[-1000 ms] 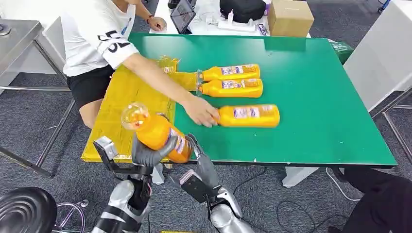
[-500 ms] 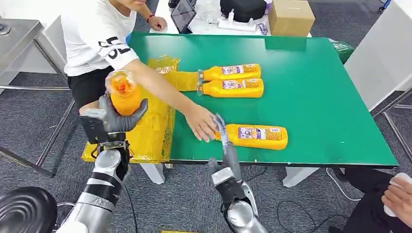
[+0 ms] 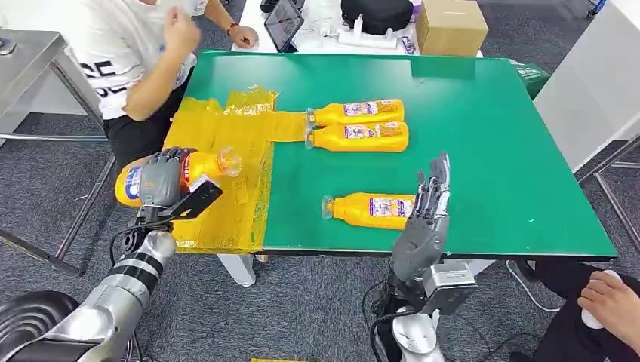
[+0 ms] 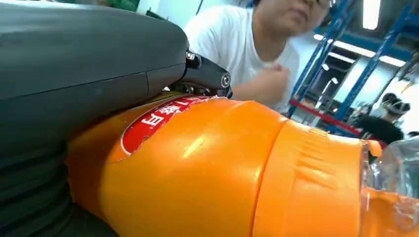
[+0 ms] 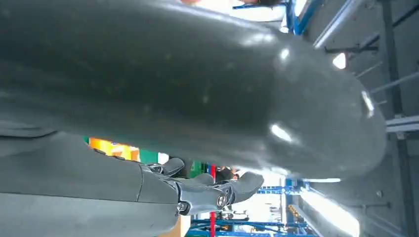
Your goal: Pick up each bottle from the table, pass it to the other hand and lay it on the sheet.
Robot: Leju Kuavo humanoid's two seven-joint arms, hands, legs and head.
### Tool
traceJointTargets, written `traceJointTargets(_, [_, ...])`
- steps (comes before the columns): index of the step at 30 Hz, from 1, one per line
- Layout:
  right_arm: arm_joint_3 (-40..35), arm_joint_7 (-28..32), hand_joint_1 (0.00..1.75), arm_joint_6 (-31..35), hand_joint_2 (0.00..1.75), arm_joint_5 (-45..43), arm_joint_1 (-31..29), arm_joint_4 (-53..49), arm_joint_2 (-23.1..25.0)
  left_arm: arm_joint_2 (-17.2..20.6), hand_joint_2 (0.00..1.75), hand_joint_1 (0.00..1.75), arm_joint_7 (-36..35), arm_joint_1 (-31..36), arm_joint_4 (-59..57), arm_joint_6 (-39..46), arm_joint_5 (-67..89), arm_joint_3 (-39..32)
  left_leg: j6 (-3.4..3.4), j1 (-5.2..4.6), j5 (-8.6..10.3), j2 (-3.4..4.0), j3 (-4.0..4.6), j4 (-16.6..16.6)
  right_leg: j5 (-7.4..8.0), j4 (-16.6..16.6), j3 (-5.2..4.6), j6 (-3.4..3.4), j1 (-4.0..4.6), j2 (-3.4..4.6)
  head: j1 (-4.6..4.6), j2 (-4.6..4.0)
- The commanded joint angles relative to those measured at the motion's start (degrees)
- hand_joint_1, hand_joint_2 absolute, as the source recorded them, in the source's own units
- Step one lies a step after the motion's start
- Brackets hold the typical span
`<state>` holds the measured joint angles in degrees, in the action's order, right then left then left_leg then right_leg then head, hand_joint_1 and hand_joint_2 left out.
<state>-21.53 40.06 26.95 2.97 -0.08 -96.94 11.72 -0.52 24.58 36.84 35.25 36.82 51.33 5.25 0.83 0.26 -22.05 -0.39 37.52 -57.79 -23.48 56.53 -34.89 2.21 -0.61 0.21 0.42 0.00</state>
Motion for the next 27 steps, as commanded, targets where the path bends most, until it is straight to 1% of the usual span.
traceJointTargets(1, [3.4, -0.1, 0.0, -1.4, 0.0, -2.4, -1.1, -1.3, -0.3, 5.1, 1.75, 1.75, -3.2, 5.0, -13.5, -8.8, 13.0, 8.2, -0.04, 0.03, -0.14, 0.11, -0.33, 0.0, -0.09, 0.0, 0.33, -0.08, 0.05, 0.07, 0.0, 0.0])
traceJointTargets(3, [3.5, -0.1, 0.0, -2.1, 0.0, -2.4, -1.6, 0.6, -0.4, 4.8, 1.75, 1.75, -2.4, 4.5, -14.3, -11.4, 12.2, 7.4, -0.03, 0.04, -0.08, 0.1, -0.19, 0.0, -0.04, 0.0, 0.19, -0.05, 0.05, 0.07, 0.0, 0.0])
traceJointTargets(4, [3.4, -0.1, 0.0, -2.3, 0.0, -2.3, -1.8, 1.2, -0.4, 4.8, 1.75, 1.75, -2.1, 4.3, -14.4, -11.9, 12.2, 7.4, -0.04, 0.05, -0.13, 0.11, -0.31, 0.0, -0.08, 0.0, 0.32, -0.08, 0.06, 0.05, 0.0, 0.0])
traceJointTargets(5, [3.1, -0.1, 0.0, -3.0, 0.0, -2.1, -2.4, 3.4, -0.3, 4.3, 1.75, 1.75, -0.5, 3.6, -14.4, -15.1, 10.4, 6.1, -0.06, 0.07, -0.19, 0.15, -0.44, 0.0, -0.12, 0.0, 0.45, -0.1, 0.09, 0.07, 0.0, 0.0])
traceJointTargets(6, [3.2, -0.1, 0.0, -3.0, 0.0, -2.1, -2.6, 4.0, -0.1, 4.1, 1.75, 1.75, 0.0, 3.1, -14.0, -15.2, 10.0, 5.7, -0.03, 0.01, -0.05, 0.11, -0.18, 0.0, -0.02, 0.0, 0.17, -0.05, 0.02, 0.06, -0.02, 0.0])
traceJointTargets(7, [3.1, -0.1, 0.0, -3.1, 0.0, -2.1, -2.7, 4.2, -0.1, 4.0, 1.75, 1.75, 0.0, 2.8, -14.0, -15.0, 10.0, 5.6, -0.05, 0.05, -0.12, 0.16, -0.34, 0.0, -0.05, -0.1, 0.33, -0.08, 0.07, 0.09, 0.0, 0.0])
traceJointTargets(11, [3.3, -0.7, 0.0, -4.6, 0.0, -3.3, -3.6, 7.6, 0.7, 3.6, 1.75, 1.75, 1.0, 1.3, -13.4, -15.8, 10.3, 5.7, -0.02, 0.03, -0.09, 0.13, -0.25, 0.0, -0.03, -0.1, 0.25, -0.05, 0.04, 0.08, -0.02, 0.0])
traceJointTargets(12, [3.2, -0.9, 0.0, -5.0, 0.0, -3.3, -3.9, 8.6, 0.7, 3.6, 1.75, 1.75, 1.4, 0.9, -13.1, -15.6, 10.6, 6.0, -0.04, 0.03, -0.14, 0.14, -0.4, 0.0, -0.08, -0.1, 0.4, -0.07, 0.04, 0.09, 0.0, 0.0])
traceJointTargets(14, [3.3, -1.2, 0.0, -5.6, 0.0, -3.7, -4.4, 10.4, 1.1, 3.3, 1.75, 1.75, 2.5, 0.2, -12.9, -15.9, 10.8, 6.3, -0.02, 0.01, -0.08, 0.11, -0.3, 0.1, -0.02, -0.1, 0.3, -0.05, 0.02, 0.12, -0.02, 0.0])
traceJointTargets(15, [3.2, -1.2, 0.0, -5.8, 0.0, -3.6, -4.6, 11.1, 1.2, 3.1, 1.75, 1.75, 3.0, 0.0, -12.9, -16.5, 10.5, 6.2, -0.03, 0.02, -0.14, 0.18, -0.46, 0.1, -0.05, -0.1, 0.46, -0.07, 0.04, 0.16, -0.02, 0.0])
traceJointTargets(17, [3.3, -1.2, 0.0, -6.2, 0.0, -3.8, -4.9, 12.2, 1.5, 2.7, 1.75, 1.75, 4.3, -0.4, -12.6, -18.2, 9.5, 5.7, -0.02, 0.01, -0.06, 0.08, -0.28, 0.1, -0.02, -0.1, 0.28, -0.04, 0.02, 0.08, 0.0, 0.0])
traceJointTargets(18, [3.3, -1.2, 0.0, -6.3, 0.0, -3.7, -5.0, 12.3, 1.6, 2.4, 1.75, 1.75, 4.7, -0.5, -12.5, -19.1, 8.5, 5.0, -0.05, 0.06, -0.19, 0.17, -0.58, 0.0, -0.09, -0.1, 0.59, -0.1, 0.09, 0.13, 0.0, 0.0])
traceJointTargets(19, [3.3, -1.2, 0.0, -6.3, 0.0, -3.7, -5.0, 12.4, 1.7, 2.4, 1.75, 1.75, 4.8, -0.6, -12.4, -19.3, 8.2, 4.8, -0.03, 0.04, -0.12, 0.1, -0.42, 0.1, -0.05, -0.1, 0.44, -0.07, 0.06, 0.08, -0.02, 0.0])
traceJointTargets(20, [3.3, -1.3, 0.0, -6.4, 0.0, -3.7, -5.0, 12.5, 1.7, 2.2, 1.75, 0.38, 4.9, -0.6, -12.3, -19.7, 8.0, 4.7, -0.02, 0.01, -0.07, 0.01, -0.32, 0.1, -0.04, -0.1, 0.34, -0.05, 0.03, 0.02, -0.02, 0.0])
traceJointTargets(21, [3.2, -1.4, 0.0, -6.8, 0.0, -3.6, -5.0, 12.7, 1.7, 2.0, 1.75, 0.0, 5.2, -0.8, -12.1, -20.7, 7.3, 4.4, -0.03, 0.02, -0.11, 0.03, -0.42, 0.1, -0.07, -0.1, 0.44, -0.06, 0.04, 0.02, 0.0, 0.0])
traceJointTargets(25, [3.2, -1.8, 0.0, -7.2, 0.0, -3.5, -5.2, 13.7, 1.9, 1.6, 1.75, 0.0, 5.8, -1.6, -11.4, -21.8, 5.7, 3.5, -0.02, 0.02, -0.08, -0.04, -0.39, 0.1, -0.04, -0.1, 0.46, -0.06, 0.03, -0.01, 0.0, 0.0])
traceJointTargets(26, [3.2, -1.9, 0.0, -7.3, 0.0, -3.5, -5.2, 13.9, 2.0, 1.5, 0.0, 0.0, 6.0, -1.8, -11.2, -22.0, 5.4, 3.3, -0.01, -0.01, -0.06, -0.01, -0.38, 0.1, -0.03, -0.1, 0.43, -0.05, 0.0, 0.02, -0.02, 0.0])
traceJointTargets(27, [3.3, -2.2, 0.0, -7.6, 0.0, -3.6, -5.4, 14.3, 2.0, 1.6, 0.0, 0.0, 6.2, -2.1, -10.9, -22.2, 5.0, 3.2, -0.01, -0.02, -0.03, -0.07, -0.35, 0.1, -0.03, -0.1, 0.41, -0.04, -0.01, -0.03, 0.0, 0.0])
